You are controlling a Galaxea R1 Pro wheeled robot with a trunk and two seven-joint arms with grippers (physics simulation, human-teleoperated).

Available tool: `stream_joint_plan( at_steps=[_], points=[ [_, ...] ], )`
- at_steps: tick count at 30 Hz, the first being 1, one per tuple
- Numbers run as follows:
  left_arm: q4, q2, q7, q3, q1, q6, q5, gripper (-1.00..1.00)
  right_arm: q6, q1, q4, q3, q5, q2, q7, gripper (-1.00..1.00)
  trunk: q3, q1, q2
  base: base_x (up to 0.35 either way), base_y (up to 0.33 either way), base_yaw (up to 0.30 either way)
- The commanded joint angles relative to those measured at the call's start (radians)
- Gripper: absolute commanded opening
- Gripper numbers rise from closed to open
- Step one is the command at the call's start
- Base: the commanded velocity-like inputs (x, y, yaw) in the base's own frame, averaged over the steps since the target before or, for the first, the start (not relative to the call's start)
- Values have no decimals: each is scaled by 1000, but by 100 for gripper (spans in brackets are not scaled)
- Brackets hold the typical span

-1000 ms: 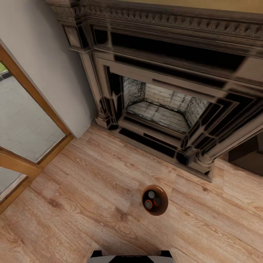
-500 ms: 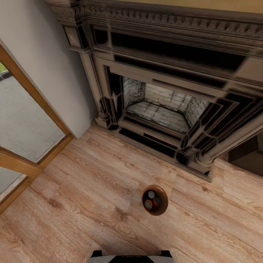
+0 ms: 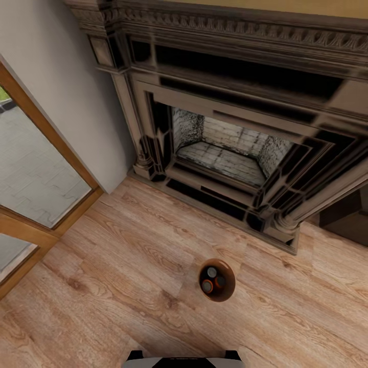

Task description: Put the three can of soda from the living room inside the tash can in the kitchen.

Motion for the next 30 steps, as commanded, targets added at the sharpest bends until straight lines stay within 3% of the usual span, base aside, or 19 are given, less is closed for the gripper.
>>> stream_joint_plan(
  at_steps=[1,12,25,29,30],
  points=[
    [0,0,0,0,0,0,0,100,0,0,0,0,0,1,-6,100,0,0,0,0,0,0],
    [0,0,0,0,0,-1,-1,100,0,0,0,4,4,4,-28,100,0,0,0,0,0,0],
    [0,0,5,0,0,-1,1,100,0,0,4,2,4,46,-29,100,0,0,0,0,0,0],
    [0,1,86,4,0,-6,7,100,0,0,4,2,5,51,-29,100,0,0,0,0,0,0],
    [0,1,142,5,0,-8,8,100,0,0,4,2,5,52,-29,100,0,0,0,0,0,0]
  ],
)
